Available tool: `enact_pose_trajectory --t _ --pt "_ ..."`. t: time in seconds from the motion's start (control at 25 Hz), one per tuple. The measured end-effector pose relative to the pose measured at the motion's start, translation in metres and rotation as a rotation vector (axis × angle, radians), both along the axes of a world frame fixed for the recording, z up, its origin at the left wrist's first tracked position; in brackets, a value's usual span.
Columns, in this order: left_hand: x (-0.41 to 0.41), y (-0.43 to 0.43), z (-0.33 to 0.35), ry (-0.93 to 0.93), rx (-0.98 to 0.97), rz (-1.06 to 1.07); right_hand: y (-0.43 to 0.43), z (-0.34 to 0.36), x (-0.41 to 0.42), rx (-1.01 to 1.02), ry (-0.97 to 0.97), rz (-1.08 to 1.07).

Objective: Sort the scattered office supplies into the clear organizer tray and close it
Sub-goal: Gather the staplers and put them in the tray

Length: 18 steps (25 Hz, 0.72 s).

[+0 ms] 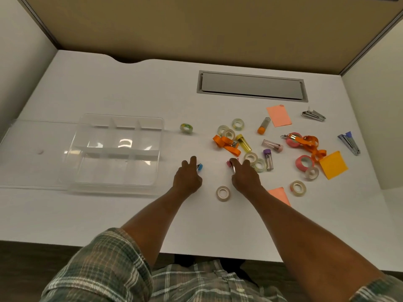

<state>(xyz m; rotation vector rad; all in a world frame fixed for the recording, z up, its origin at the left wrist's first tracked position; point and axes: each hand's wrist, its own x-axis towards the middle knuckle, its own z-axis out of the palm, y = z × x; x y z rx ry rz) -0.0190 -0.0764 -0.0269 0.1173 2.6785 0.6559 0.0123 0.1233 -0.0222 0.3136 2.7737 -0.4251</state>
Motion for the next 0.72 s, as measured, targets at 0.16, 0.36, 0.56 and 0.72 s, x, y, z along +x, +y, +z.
enact_pose_trajectory --t 0.16,0.36,0.56,0.72 --pt "-0.011 -0.015 0.01 -0.091 0.306 0.209 -0.018 0.006 -0.021 -0.281 0.01 -0.147" --pt "-0.024 -0.046 0.046 -0.383 0.817 0.557 -0.067 0.037 -0.038 -0.968 -0.04 -0.548" --pt "-0.032 -0.096 0.066 -0.51 1.056 0.831 -0.128 0.057 -0.054 -1.184 -0.144 -0.625" --pt "-0.034 -0.131 0.071 -0.492 0.983 0.901 -0.173 0.069 -0.062 -1.184 -0.197 -0.51"
